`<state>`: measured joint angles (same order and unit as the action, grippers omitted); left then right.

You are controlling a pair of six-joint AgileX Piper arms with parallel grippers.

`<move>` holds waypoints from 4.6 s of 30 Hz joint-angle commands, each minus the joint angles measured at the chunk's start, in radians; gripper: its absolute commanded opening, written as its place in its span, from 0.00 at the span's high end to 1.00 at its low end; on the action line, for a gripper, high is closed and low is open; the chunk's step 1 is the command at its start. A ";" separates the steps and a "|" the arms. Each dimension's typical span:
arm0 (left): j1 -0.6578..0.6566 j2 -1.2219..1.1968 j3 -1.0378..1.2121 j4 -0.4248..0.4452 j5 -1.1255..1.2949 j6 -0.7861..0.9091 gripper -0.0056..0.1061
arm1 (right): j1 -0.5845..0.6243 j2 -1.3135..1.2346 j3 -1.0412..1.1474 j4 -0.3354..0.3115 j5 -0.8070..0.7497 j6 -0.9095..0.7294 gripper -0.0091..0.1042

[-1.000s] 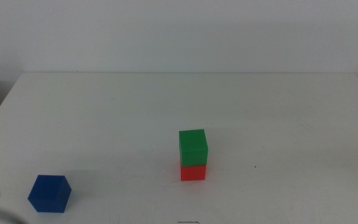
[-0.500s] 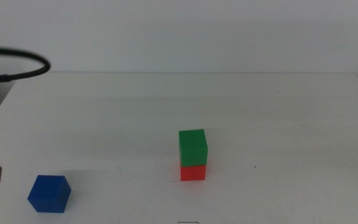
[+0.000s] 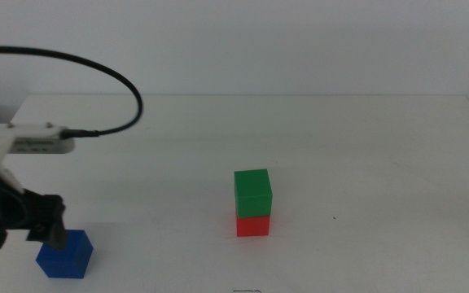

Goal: Stack red cubes first, then green, then blue cubes in a specific spot.

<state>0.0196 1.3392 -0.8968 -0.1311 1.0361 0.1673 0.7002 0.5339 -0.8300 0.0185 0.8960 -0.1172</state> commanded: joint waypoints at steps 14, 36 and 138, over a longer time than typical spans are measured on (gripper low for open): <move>-0.047 0.219 -0.032 -0.006 -0.186 0.000 0.11 | -0.007 0.006 -0.020 -0.008 -0.070 -0.011 0.09; -0.095 0.177 -0.122 0.029 -0.131 -0.119 0.96 | -0.007 0.006 -0.020 -0.008 -0.070 -0.011 0.09; -0.074 -0.386 -0.462 0.257 0.018 -0.262 0.11 | -0.007 0.002 -0.020 -0.008 -0.069 -0.011 0.09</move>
<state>-0.0831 0.9863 -1.3500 0.1394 1.1241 -0.1023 0.7002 0.5306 -0.8272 0.0191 0.8960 -0.1172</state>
